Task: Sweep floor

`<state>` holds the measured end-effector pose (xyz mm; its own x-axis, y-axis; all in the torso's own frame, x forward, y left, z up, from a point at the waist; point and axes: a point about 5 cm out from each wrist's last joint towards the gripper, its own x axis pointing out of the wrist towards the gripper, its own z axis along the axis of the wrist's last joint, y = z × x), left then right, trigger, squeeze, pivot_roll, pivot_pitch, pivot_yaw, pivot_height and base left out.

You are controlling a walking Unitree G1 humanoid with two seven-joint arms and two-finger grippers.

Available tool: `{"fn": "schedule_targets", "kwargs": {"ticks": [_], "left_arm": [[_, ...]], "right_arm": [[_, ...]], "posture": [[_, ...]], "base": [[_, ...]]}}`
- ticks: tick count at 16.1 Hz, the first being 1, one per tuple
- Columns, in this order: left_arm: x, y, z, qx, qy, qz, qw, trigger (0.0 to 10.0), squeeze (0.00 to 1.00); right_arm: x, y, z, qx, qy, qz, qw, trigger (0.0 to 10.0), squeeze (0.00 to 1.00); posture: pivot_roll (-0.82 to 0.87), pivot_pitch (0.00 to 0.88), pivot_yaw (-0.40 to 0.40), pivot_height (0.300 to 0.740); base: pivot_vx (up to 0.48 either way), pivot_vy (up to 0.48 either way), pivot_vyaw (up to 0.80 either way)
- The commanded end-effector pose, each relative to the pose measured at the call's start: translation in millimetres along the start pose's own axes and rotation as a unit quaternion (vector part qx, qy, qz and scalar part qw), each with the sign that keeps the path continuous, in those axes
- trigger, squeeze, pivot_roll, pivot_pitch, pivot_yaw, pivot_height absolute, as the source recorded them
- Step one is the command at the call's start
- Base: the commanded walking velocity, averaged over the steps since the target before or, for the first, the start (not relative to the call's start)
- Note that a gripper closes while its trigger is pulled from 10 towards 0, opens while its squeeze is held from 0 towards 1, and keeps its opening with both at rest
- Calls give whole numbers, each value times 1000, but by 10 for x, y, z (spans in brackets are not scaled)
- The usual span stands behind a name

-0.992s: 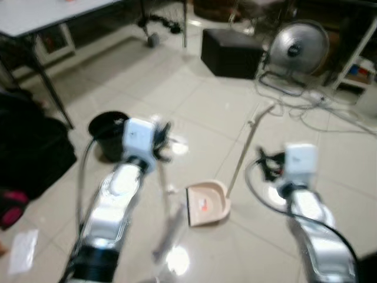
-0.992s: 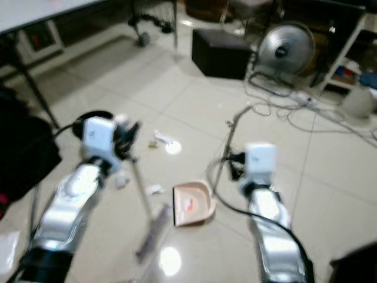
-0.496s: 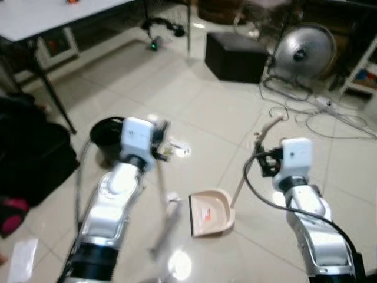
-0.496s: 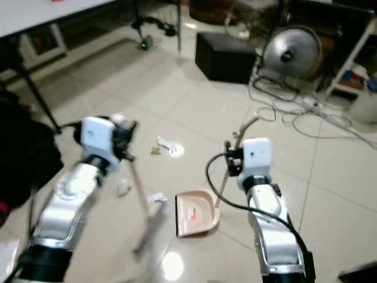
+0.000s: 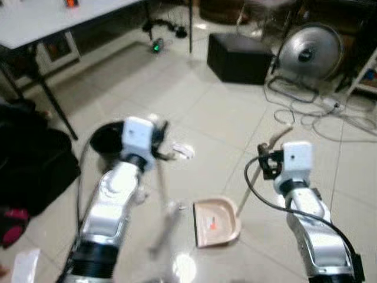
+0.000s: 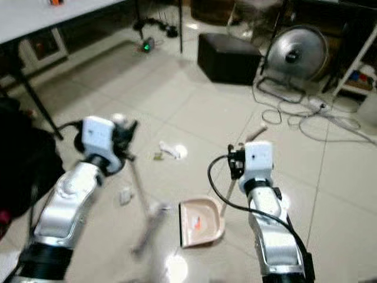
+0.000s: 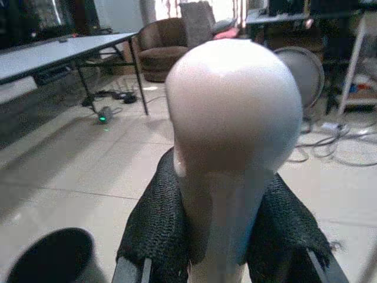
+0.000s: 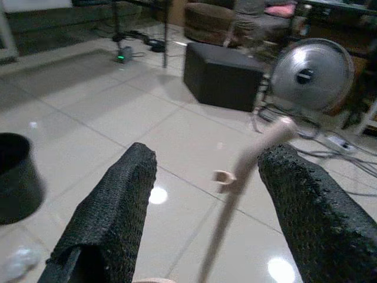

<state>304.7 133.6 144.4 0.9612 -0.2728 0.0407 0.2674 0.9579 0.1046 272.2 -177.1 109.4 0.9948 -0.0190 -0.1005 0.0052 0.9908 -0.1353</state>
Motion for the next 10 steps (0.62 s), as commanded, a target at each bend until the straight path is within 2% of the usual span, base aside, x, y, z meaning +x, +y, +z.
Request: {"fn": "schedule_targets", "kwargs": {"ticks": [1, 5, 6, 10], "left_arm": [[38, -73, 77, 0, -16, -12, 1000, 10000, 0], [31, -76, 68, 0, -15, -15, 1000, 10000, 0], [18, -70, 71, -17, -22, -8, 1000, 10000, 0], [-42, -16, 47, -11, -9, -2, 1000, 10000, 0]], "right_arm": [[-19, -132, -80, -10, 15, -29, 999, 10000, 0], [-45, -214, -108, -7, 20, -49, 999, 10000, 0], [-60, -244, -115, 3, 19, -59, 998, 10000, 0], [-78, -276, -179, 24, 21, -72, 997, 10000, 0]], "posture": [[-73, 67, 41, 740], [-74, 73, 42, 740], [-70, 80, 45, 740], [-54, 93, 59, 740]], "base": [[330, 0, 0], [329, 0, 0], [270, 0, 0], [0, 0, 0]]}}
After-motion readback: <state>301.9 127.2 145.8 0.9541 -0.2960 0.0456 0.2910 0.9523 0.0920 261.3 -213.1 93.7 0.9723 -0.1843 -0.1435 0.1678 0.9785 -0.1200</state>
